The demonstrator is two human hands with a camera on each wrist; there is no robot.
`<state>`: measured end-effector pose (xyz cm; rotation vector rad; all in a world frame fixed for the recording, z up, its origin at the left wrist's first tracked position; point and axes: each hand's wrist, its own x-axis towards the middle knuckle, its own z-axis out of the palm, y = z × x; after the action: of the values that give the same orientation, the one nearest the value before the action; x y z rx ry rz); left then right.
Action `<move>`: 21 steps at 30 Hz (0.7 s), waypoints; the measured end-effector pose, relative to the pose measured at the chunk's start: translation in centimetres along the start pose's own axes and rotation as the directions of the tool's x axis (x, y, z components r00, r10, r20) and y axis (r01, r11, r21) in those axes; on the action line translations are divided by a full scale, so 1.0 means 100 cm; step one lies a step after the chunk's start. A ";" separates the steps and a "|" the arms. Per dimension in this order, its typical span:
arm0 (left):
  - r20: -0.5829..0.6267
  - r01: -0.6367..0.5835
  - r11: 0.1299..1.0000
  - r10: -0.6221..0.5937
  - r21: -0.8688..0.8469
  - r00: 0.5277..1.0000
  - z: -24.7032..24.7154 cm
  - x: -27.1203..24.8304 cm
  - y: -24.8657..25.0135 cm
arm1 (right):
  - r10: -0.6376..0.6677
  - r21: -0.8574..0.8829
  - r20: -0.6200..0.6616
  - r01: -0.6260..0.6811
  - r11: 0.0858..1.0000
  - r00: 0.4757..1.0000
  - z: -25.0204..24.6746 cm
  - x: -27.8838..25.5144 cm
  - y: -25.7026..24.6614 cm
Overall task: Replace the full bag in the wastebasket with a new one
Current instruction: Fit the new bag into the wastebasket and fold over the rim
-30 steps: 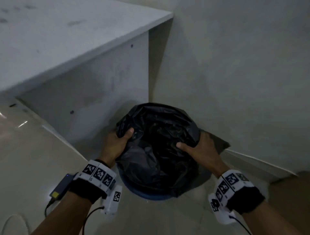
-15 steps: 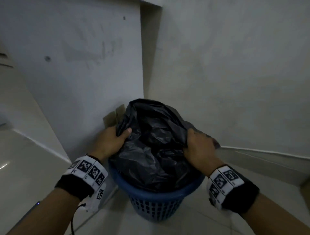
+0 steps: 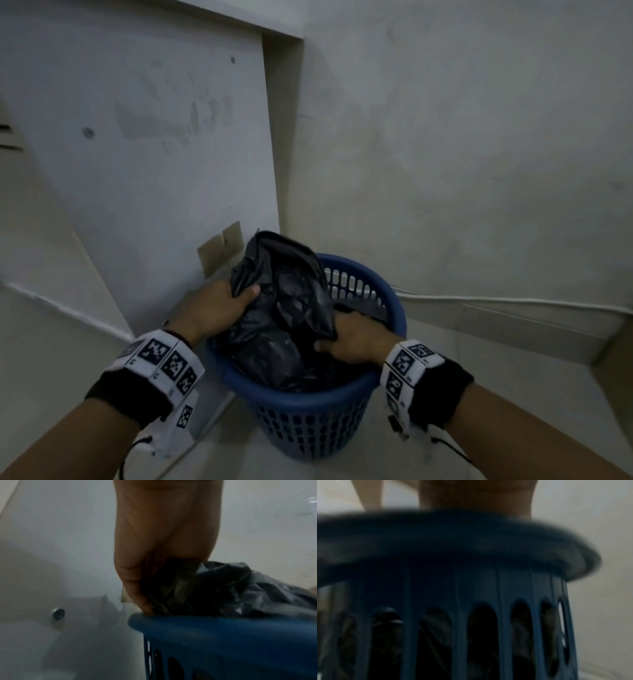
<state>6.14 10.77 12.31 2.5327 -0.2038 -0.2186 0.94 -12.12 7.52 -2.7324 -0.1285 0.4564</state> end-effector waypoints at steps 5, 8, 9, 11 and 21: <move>-0.114 0.057 0.994 -0.046 0.092 0.992 -0.008 0.002 -0.003 | 0.055 -0.148 -0.240 -0.093 0.985 0.969 -0.023 -0.006 0.012; -0.027 0.102 0.989 -0.106 -0.107 0.994 0.001 0.010 -0.002 | 0.055 -0.047 -0.208 -0.066 0.997 0.977 -0.018 0.002 0.024; 0.019 0.132 0.964 -0.132 -0.231 0.991 0.004 0.010 0.002 | 0.052 -0.039 -0.125 -0.057 0.998 0.991 -0.013 0.006 0.029; 0.104 0.203 0.866 -0.175 -0.457 0.979 0.010 0.012 0.010 | 0.053 -0.090 0.043 -0.049 0.995 0.998 -0.003 0.012 0.037; -0.006 0.118 0.546 -0.220 -0.830 0.976 0.021 0.022 -0.002 | 0.335 0.664 -0.567 0.177 0.727 0.752 -0.044 0.004 0.047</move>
<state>7.91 9.36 10.18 1.5831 0.1753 -0.1874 2.85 -17.90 9.51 -1.9781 0.3084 -0.4159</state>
